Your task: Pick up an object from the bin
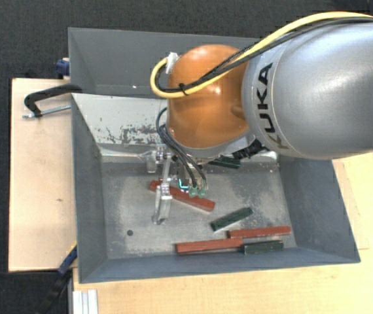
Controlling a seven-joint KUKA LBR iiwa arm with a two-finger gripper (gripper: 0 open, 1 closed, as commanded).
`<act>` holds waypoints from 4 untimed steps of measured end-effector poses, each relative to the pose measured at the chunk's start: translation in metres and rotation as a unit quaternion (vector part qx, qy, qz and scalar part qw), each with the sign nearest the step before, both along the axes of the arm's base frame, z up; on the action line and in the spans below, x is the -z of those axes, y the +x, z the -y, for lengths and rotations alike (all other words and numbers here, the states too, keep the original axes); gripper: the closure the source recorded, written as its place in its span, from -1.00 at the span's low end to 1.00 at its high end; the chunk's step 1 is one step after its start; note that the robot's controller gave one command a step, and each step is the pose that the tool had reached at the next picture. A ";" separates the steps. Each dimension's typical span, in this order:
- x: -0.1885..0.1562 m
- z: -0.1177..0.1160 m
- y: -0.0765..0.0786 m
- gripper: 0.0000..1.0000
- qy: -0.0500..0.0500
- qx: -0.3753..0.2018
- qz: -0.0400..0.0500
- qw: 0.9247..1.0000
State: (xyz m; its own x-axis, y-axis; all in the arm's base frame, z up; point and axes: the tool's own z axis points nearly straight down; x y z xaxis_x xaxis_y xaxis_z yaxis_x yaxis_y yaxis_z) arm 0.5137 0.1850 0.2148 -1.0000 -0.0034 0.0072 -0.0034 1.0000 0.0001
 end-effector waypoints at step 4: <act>0.144 0.066 0.055 1.00 0.001 -0.088 0.004 0.996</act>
Offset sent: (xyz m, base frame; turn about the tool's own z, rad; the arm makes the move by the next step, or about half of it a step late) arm 0.0608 -0.0512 -0.0543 0.0128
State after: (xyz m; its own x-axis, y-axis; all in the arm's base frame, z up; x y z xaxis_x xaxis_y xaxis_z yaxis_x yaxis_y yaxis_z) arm 0.5685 0.1190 0.0708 -0.9841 -0.1777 -0.0011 -0.1777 0.9841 0.0017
